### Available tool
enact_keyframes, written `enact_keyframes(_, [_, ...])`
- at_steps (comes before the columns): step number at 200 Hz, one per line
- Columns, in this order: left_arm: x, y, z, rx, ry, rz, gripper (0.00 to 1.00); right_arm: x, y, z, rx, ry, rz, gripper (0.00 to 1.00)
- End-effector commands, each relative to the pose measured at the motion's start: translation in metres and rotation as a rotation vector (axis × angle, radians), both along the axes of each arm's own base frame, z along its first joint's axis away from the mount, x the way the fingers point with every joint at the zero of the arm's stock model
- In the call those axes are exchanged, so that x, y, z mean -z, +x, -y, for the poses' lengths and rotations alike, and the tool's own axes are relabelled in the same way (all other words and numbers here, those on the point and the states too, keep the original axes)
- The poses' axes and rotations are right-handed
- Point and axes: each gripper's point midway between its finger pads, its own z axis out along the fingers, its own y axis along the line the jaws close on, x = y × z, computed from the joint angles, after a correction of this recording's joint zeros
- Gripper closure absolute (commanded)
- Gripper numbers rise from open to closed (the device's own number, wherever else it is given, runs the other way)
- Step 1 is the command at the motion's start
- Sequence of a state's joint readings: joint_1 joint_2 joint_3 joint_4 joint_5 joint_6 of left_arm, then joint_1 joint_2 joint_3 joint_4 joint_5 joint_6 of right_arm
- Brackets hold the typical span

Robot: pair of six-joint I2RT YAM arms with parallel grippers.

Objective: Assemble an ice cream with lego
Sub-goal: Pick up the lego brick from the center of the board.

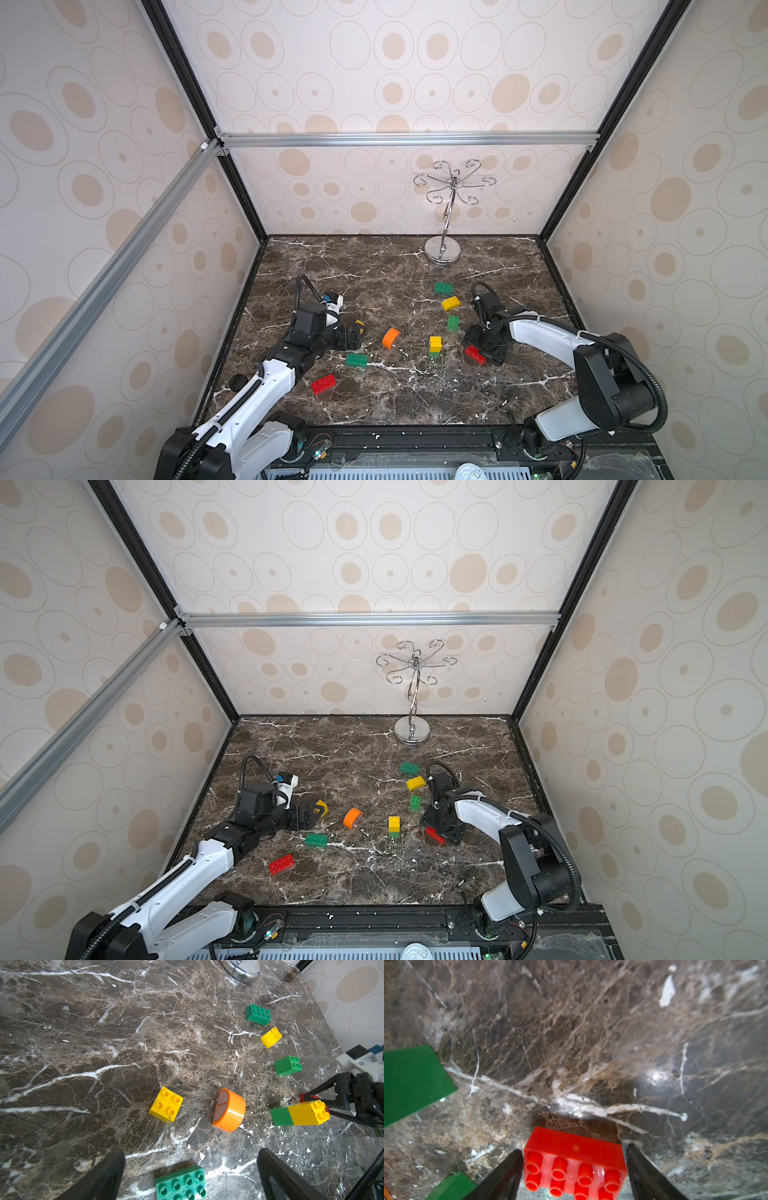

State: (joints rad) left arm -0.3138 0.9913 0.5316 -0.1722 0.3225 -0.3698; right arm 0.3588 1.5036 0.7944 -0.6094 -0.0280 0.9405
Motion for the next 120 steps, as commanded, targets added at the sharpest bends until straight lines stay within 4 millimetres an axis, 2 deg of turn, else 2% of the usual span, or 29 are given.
enact_keyframes(1, [-0.007, 0.004, -0.003, -0.014, -0.001, 0.030, 0.00, 0.005, -0.005, 0.003, 0.019, -0.006, -0.023, 0.25])
enact_keyframes(63, [-0.007, 0.004, -0.003, -0.015, 0.001, 0.029, 0.00, -0.006, -0.008, -0.001, -0.023, 0.012, -0.004, 0.44])
enact_keyframes(85, [-0.007, 0.004, -0.002, -0.014, -0.003, 0.029, 0.00, -0.022, -0.004, -0.011, -0.106, 0.005, 0.015, 0.46])
enact_keyframes(120, [-0.008, 0.004, 0.000, -0.006, -0.014, 0.030, 0.00, -0.059, 0.003, -0.036, -0.262, -0.004, 0.066, 0.46])
